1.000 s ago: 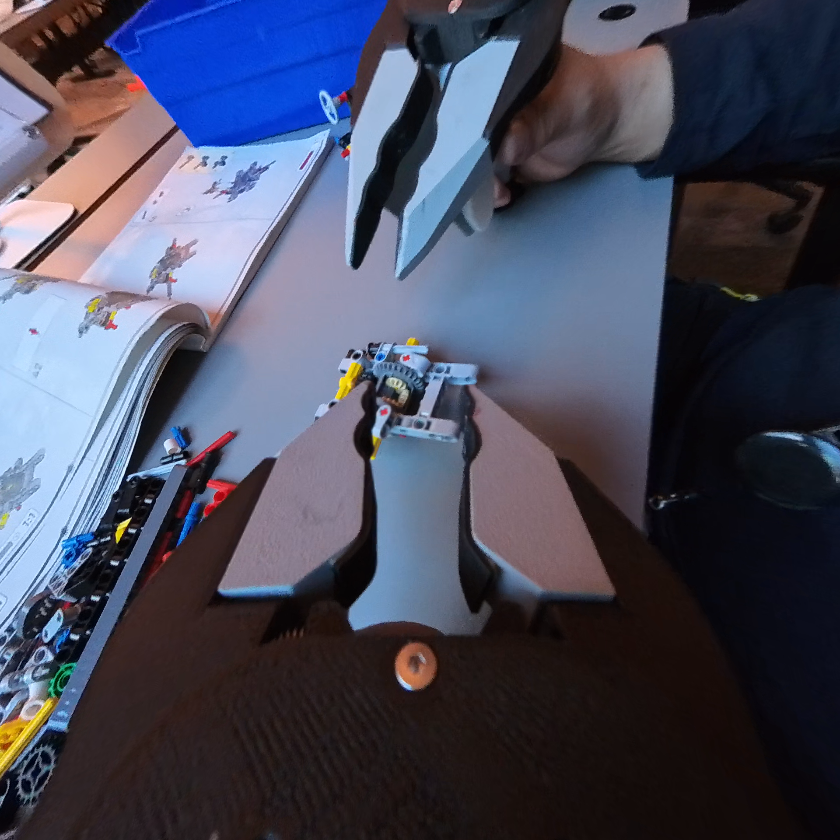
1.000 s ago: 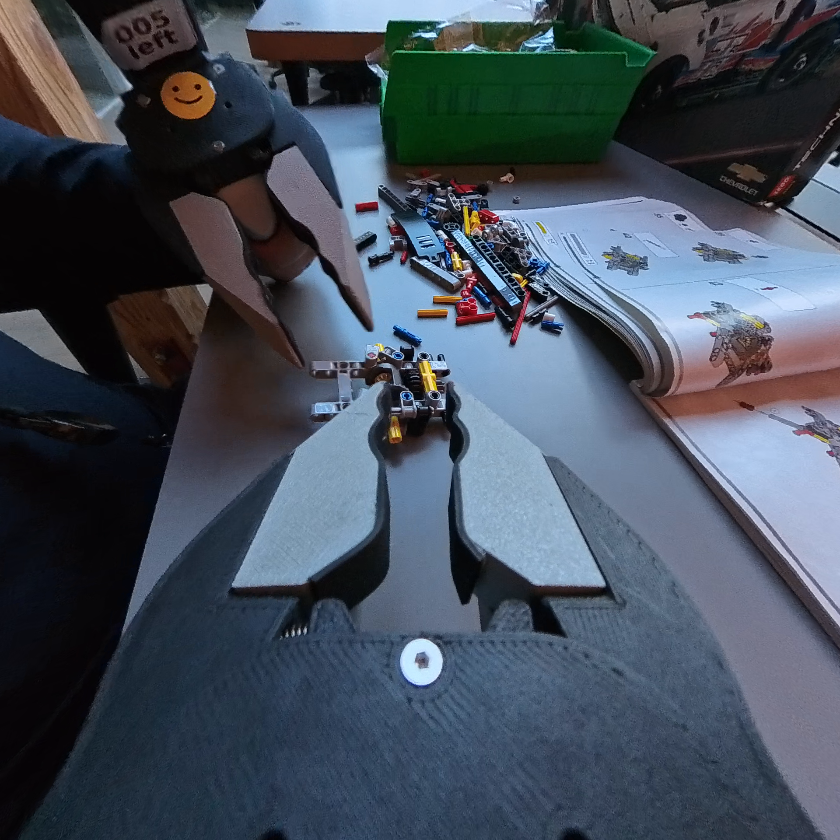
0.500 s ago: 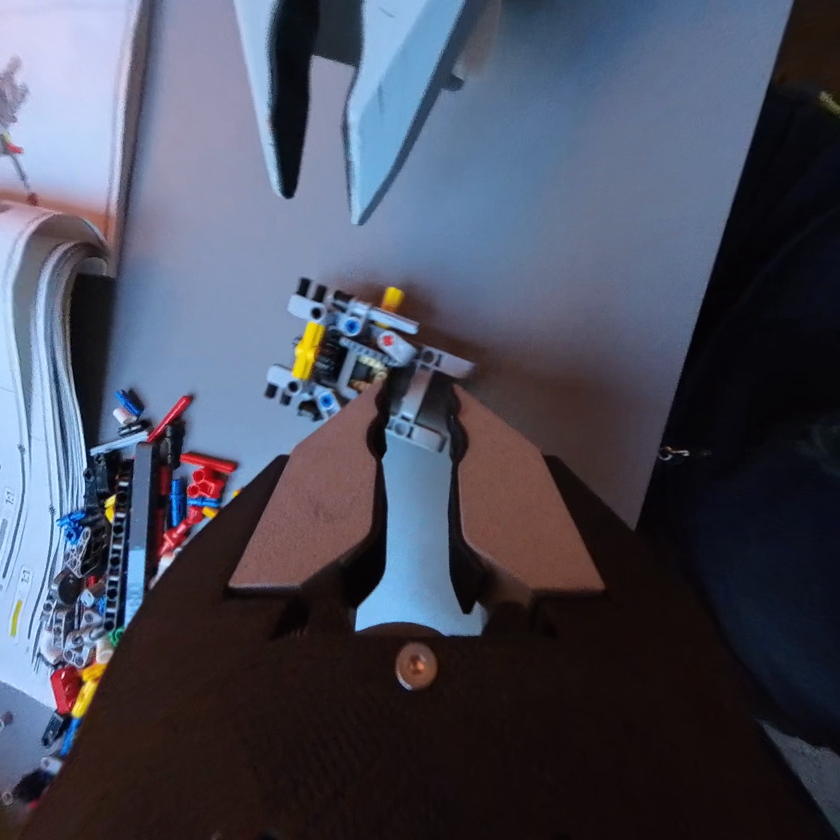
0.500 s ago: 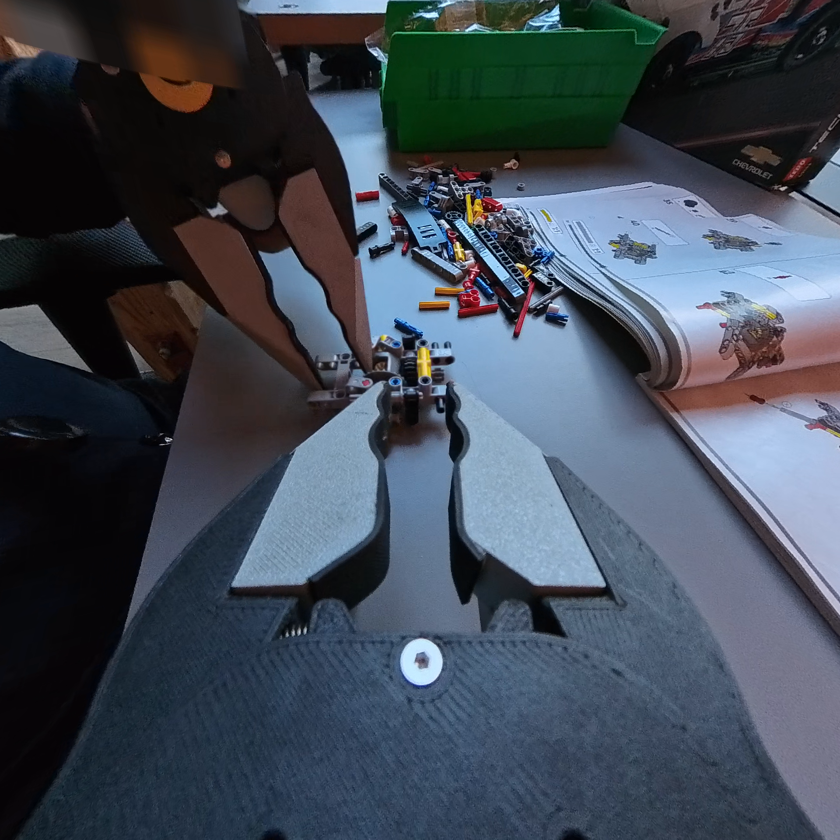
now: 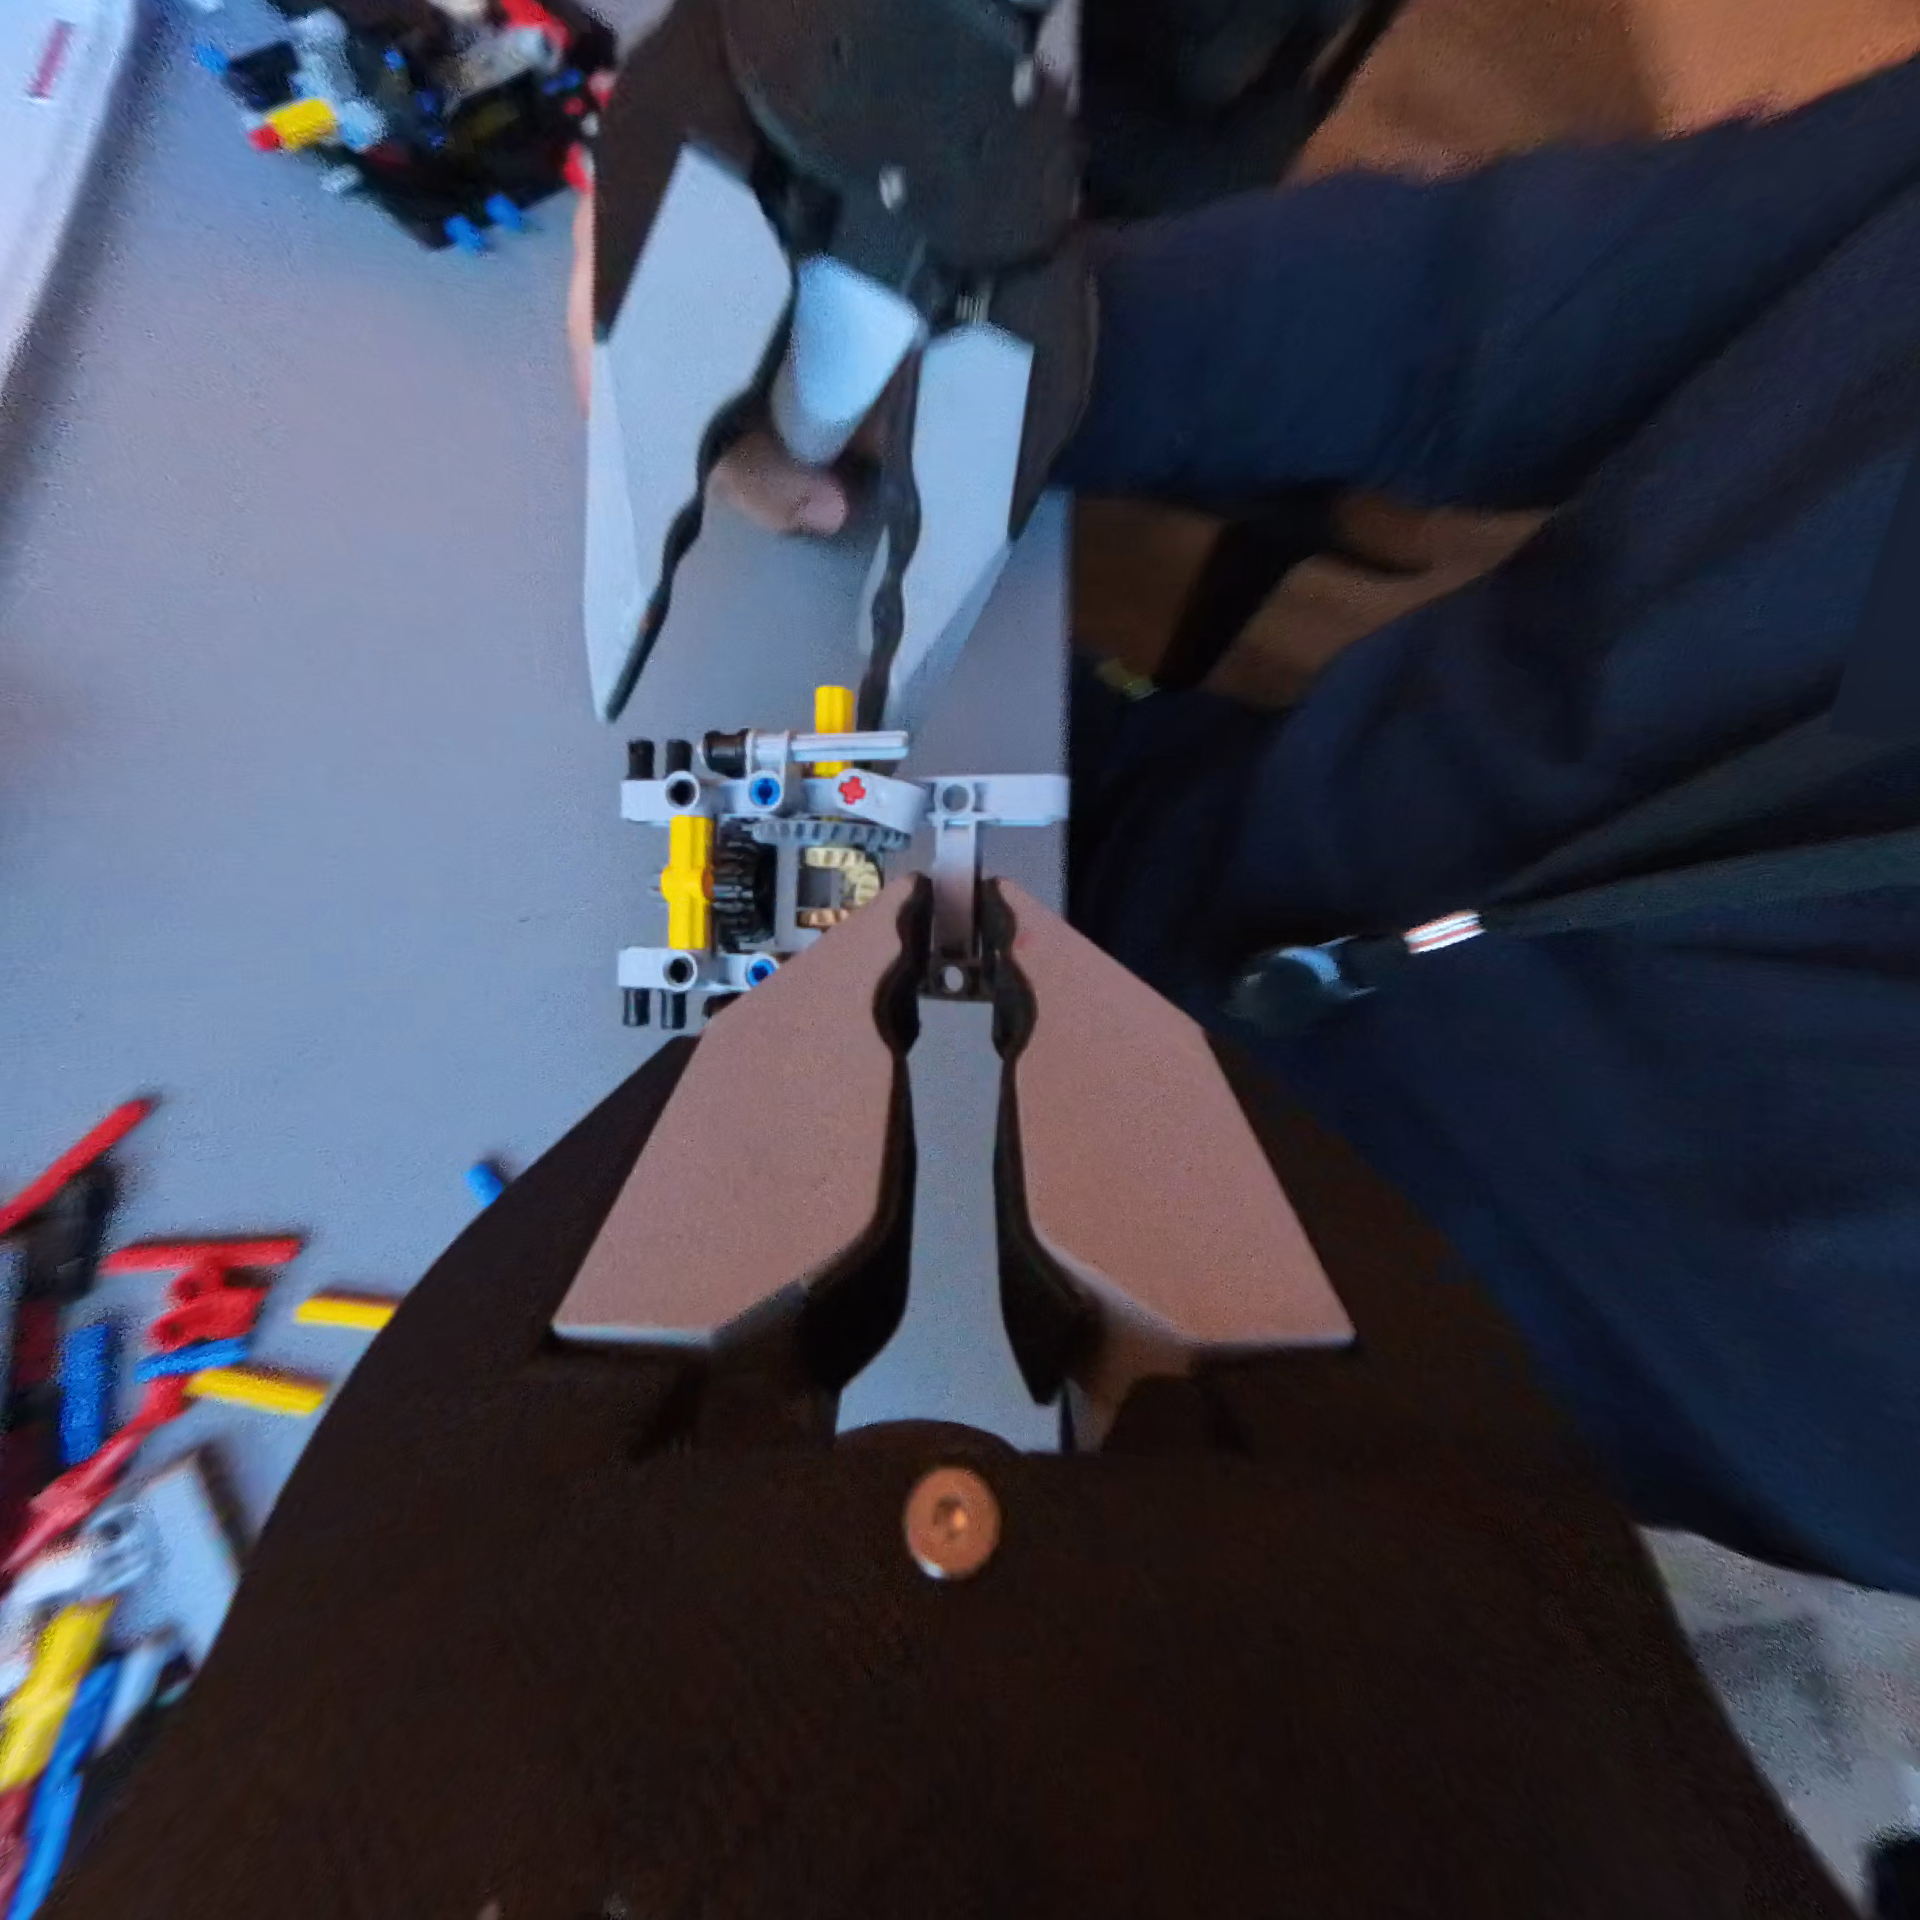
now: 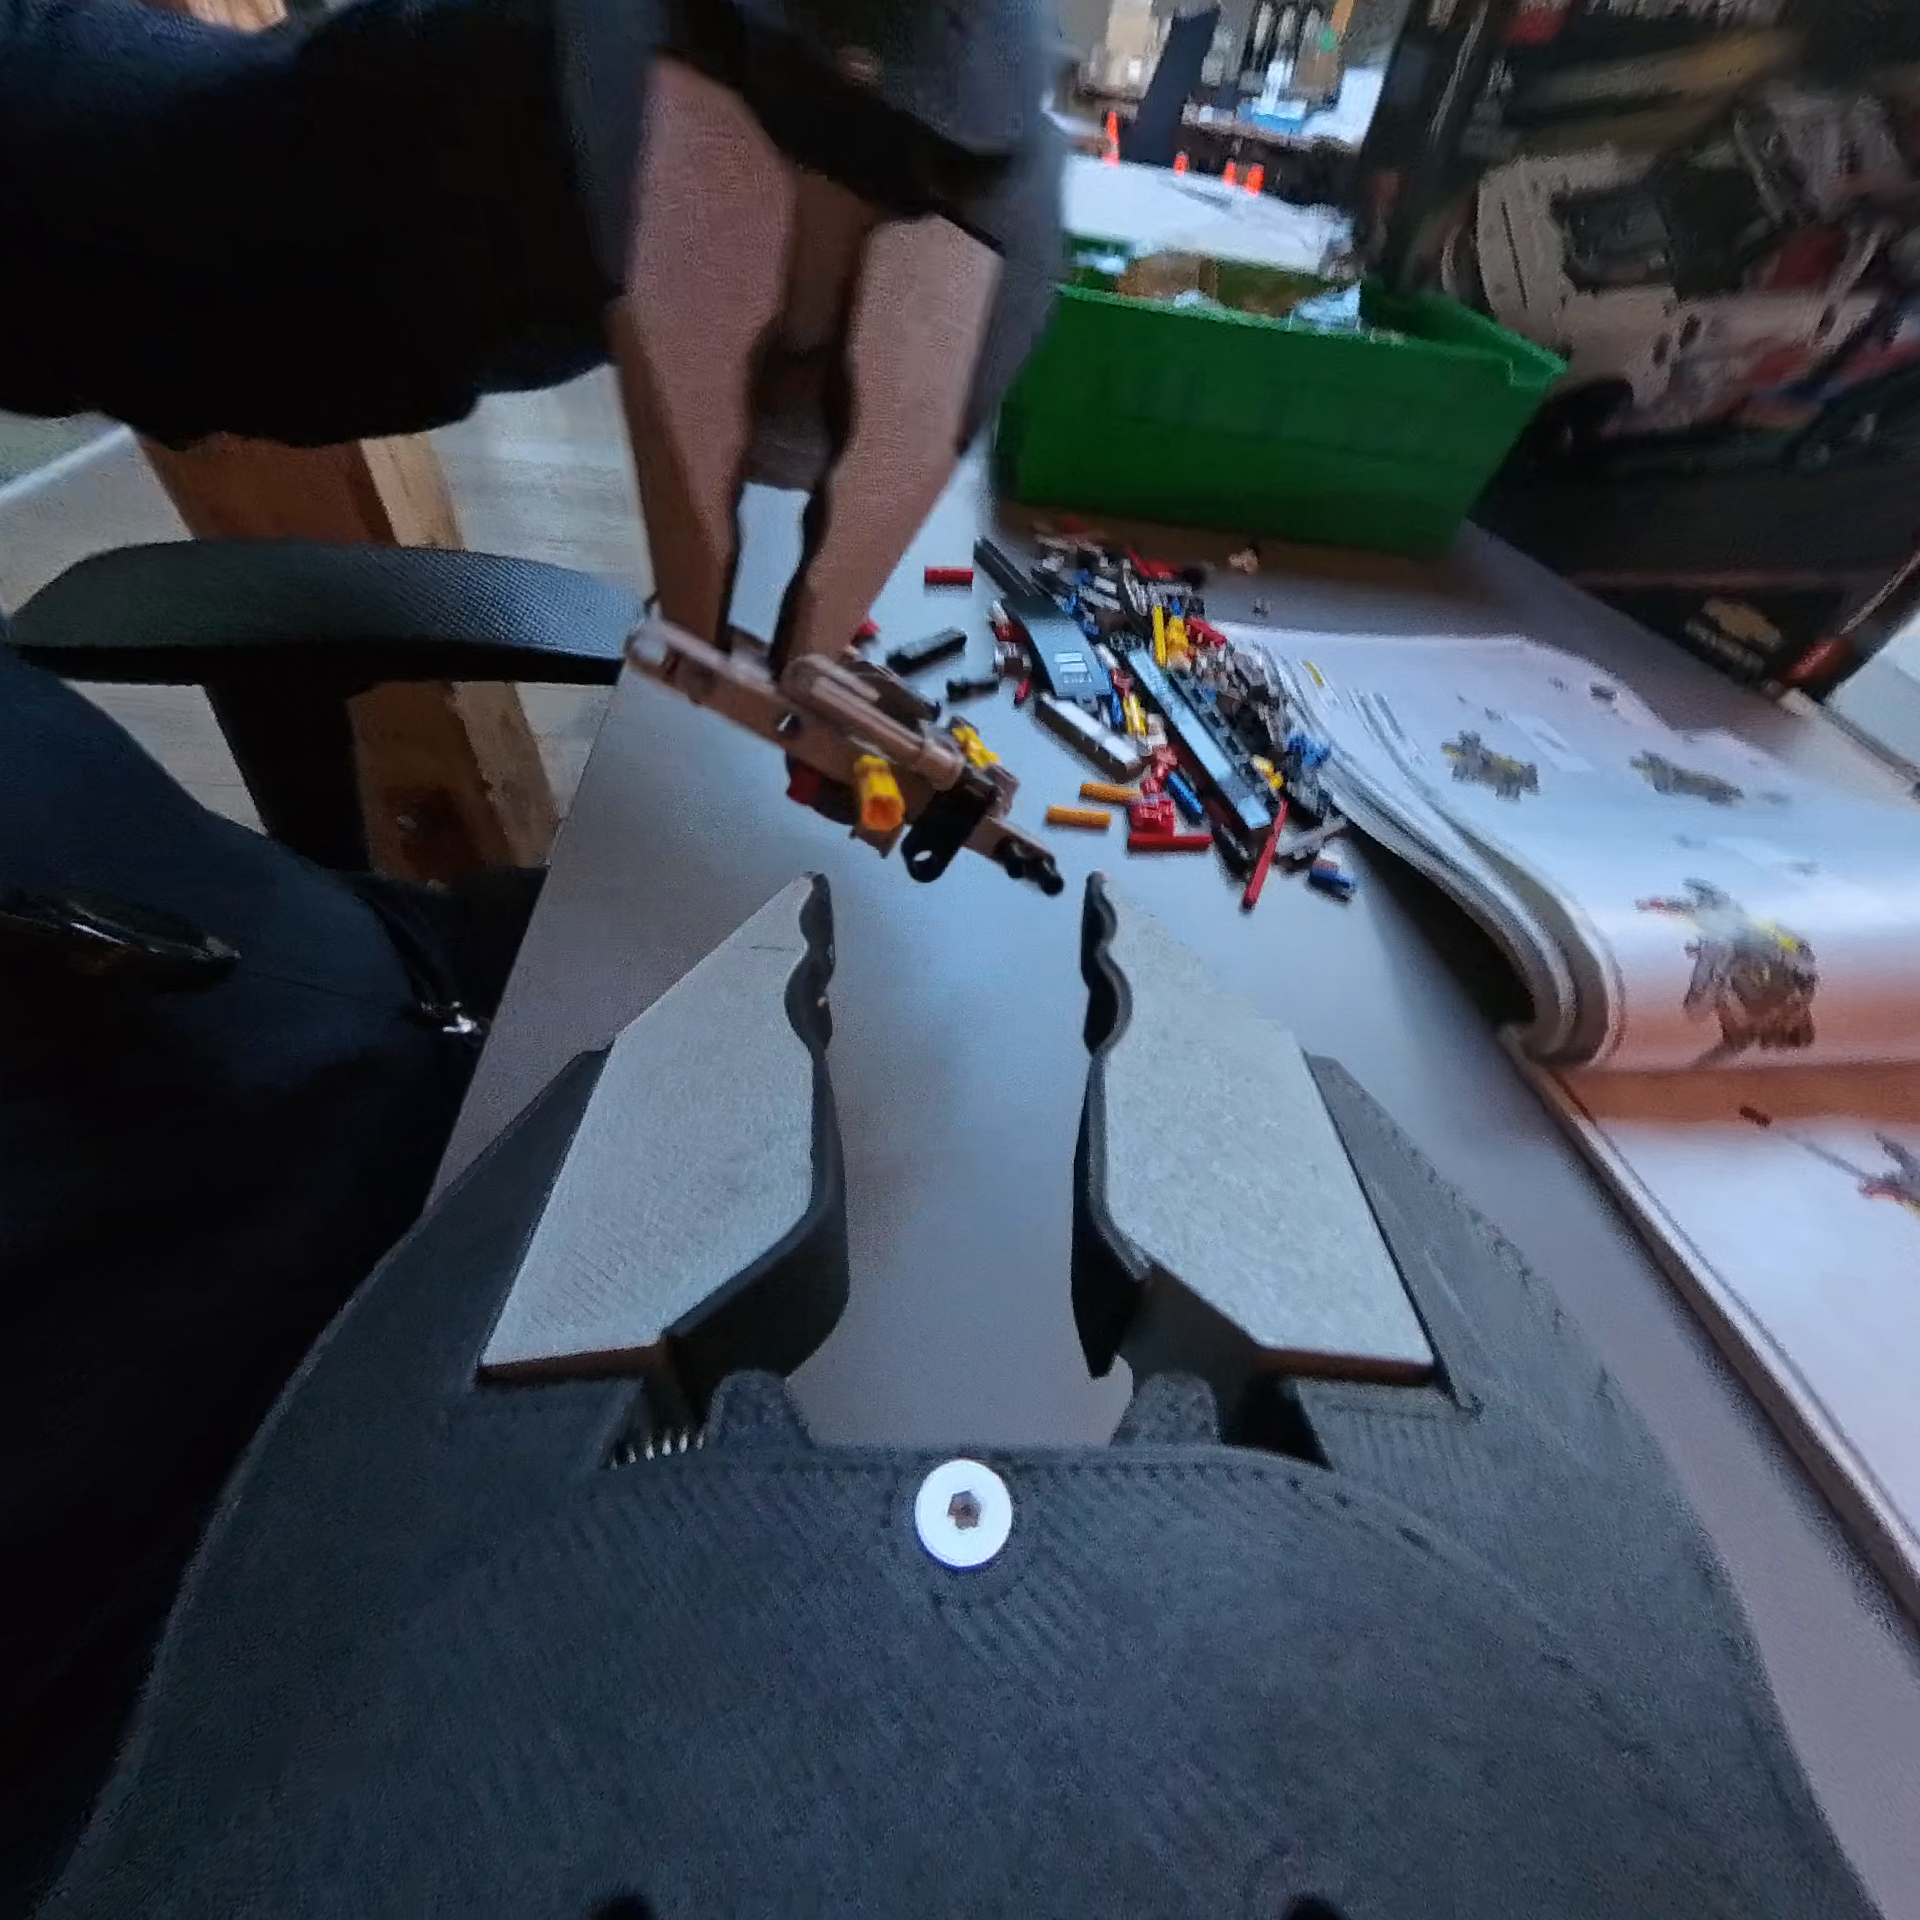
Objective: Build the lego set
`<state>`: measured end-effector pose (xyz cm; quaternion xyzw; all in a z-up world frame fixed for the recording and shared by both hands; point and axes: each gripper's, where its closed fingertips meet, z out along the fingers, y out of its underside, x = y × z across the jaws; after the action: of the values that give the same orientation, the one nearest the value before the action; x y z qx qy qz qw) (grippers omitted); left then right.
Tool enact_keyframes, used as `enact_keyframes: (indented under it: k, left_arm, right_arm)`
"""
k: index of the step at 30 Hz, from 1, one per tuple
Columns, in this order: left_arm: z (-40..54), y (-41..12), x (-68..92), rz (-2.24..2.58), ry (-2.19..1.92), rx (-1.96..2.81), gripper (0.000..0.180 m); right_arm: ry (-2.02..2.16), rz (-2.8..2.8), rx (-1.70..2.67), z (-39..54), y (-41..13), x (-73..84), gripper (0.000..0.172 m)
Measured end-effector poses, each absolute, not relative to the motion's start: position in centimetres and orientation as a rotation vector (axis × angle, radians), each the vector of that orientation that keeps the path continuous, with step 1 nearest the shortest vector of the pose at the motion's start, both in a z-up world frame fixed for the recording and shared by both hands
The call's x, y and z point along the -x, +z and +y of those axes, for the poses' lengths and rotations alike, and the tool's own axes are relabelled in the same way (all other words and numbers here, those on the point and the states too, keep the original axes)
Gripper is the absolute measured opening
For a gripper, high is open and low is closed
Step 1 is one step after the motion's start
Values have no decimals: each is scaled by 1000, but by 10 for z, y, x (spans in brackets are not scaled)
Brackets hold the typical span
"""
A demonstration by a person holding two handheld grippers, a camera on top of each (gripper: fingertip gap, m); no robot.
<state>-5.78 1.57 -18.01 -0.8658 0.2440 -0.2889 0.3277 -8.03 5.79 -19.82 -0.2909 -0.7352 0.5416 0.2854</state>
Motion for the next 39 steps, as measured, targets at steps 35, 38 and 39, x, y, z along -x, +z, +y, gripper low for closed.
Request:
enact_keyframes:
  k: [35,38,39]
  left_arm:
    - [45,-242,100,38,-649,2210,46]
    - [33,-243,98,40,-644,2232,47]
    - [28,-243,96,40,-657,2240,47]
  right_arm:
    - [1395,-1945,1319,96,-228,103,0]
    - [1579,-1968,1135,83,-208,88,14]
    - [1621,-2013,1093,78,-205,79,19]
